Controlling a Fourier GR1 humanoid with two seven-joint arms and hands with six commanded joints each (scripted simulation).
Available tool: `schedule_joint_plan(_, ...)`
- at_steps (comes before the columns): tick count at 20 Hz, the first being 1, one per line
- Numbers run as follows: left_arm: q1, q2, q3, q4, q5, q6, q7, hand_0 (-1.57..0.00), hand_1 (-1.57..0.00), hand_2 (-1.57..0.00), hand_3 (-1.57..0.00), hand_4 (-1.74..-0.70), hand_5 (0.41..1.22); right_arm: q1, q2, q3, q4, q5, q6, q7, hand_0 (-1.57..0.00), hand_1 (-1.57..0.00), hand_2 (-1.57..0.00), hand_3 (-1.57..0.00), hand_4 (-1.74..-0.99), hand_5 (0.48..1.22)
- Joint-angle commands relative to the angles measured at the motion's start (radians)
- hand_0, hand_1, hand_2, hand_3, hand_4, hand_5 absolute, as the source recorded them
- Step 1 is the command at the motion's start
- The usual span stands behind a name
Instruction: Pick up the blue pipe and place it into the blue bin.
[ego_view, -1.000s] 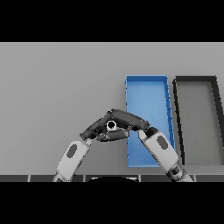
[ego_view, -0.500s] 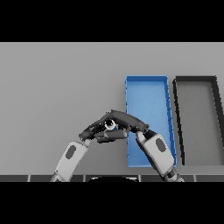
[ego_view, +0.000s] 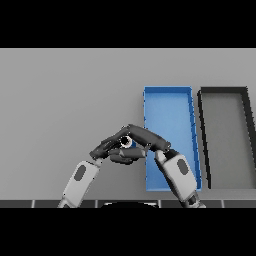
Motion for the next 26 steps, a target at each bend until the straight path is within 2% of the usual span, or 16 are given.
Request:
schedule_joint_plan(1,-0.002,-0.006,0.005,-0.002,0.011,0.002,0.026,-0.06,-0.06,-0.06,-0.05,-0.97,0.607,-0.006,0.003,-0.009,0.007,0.0,0.002,-0.002,-1.57,-1.57,-1.57,-1.57,-1.499,1.22)
schedule_joint_plan(3,0.0,-0.007,0.004,0.012,0.004,0.011,0.014,-0.04,-0.04,-0.04,-0.03,-0.97,0.557,-0.005,0.025,-0.016,0.006,0.01,0.0,0.006,-1.57,-1.57,-1.57,-1.57,-1.498,1.22)
schedule_joint_plan(5,-0.016,-0.014,0.008,0.024,0.0,0.023,0.046,-0.03,-0.02,-0.02,-0.02,-0.97,0.531,-0.022,0.039,-0.046,0.004,-0.011,0.0,0.021,-1.57,-1.57,-1.57,-1.57,-1.497,1.221)
schedule_joint_plan(7,-0.013,-0.005,0.011,0.031,0.002,0.016,0.052,-0.02,-0.01,-0.01,-0.01,-0.97,0.512,-0.041,0.053,-0.068,-0.027,-0.094,0.0,0.052,-1.57,-1.57,-1.57,-1.57,-1.495,1.221)
schedule_joint_plan(10,0.002,-0.009,0.007,0.02,0.001,0.023,0.055,-0.01,-0.01,-0.01,-0.01,-0.97,0.489,-0.137,0.05,-0.154,-0.033,-0.23,-0.059,0.194,-1.57,-1.57,-1.57,-1.57,-1.494,1.221)
schedule_joint_plan(12,-0.001,-0.004,0.004,0.01,-0.006,0.025,0.056,0.0,0.0,0.0,0.0,-0.97,0.479,-0.23,0.033,-0.205,-0.048,-0.315,-0.104,0.252,-1.57,-1.57,-1.57,-1.57,-1.495,1.221)
schedule_joint_plan(13,0.001,-0.008,-0.001,0.008,-0.012,0.029,0.066,0.0,0.0,0.0,0.0,-0.96,0.475,-0.286,0.024,-0.237,-0.026,-0.347,-0.131,0.271,-1.57,-1.57,-1.57,-1.57,-1.496,1.221)
schedule_joint_plan(15,0.005,-0.008,-0.003,0.01,-0.012,0.027,0.062,0.0,0.0,0.0,0.0,-0.95,0.474,-0.369,-0.021,-0.292,-0.005,-0.399,-0.185,0.267,-1.57,-1.57,-1.57,-1.57,-1.497,1.221)
schedule_joint_plan(17,-0.002,0.003,0.004,0.01,-0.011,0.023,0.052,0.0,0.0,0.0,0.0,-0.95,0.471,-0.464,-0.068,-0.377,0.046,-0.391,-0.243,0.249,-1.57,-1.57,-1.57,-1.57,-1.497,1.221)
schedule_joint_plan(19,0.015,0.014,0.001,-0.01,-0.005,0.015,0.032,0.0,0.0,0.0,0.0,-0.95,0.466,-0.499,-0.113,-0.435,0.101,-0.349,-0.252,0.22,-1.57,-1.57,-1.57,-1.57,-1.498,1.221)
schedule_joint_plan(22,0.029,0.02,0.003,-0.027,-0.003,0.018,0.05,0.0,0.0,0.0,0.0,-0.95,0.47,-0.495,-0.15,-0.488,0.171,-0.258,-0.246,0.192,-1.57,-1.57,-1.57,-1.57,-1.498,1.221)
schedule_joint_plan(26,0.018,0.019,0.01,-0.03,0.001,0.021,0.069,0.0,0.0,0.0,0.0,-0.95,0.472,-0.431,-0.18,-0.552,0.219,-0.184,-0.245,0.212,-1.57,-1.57,-1.57,-1.57,-1.499,1.221)
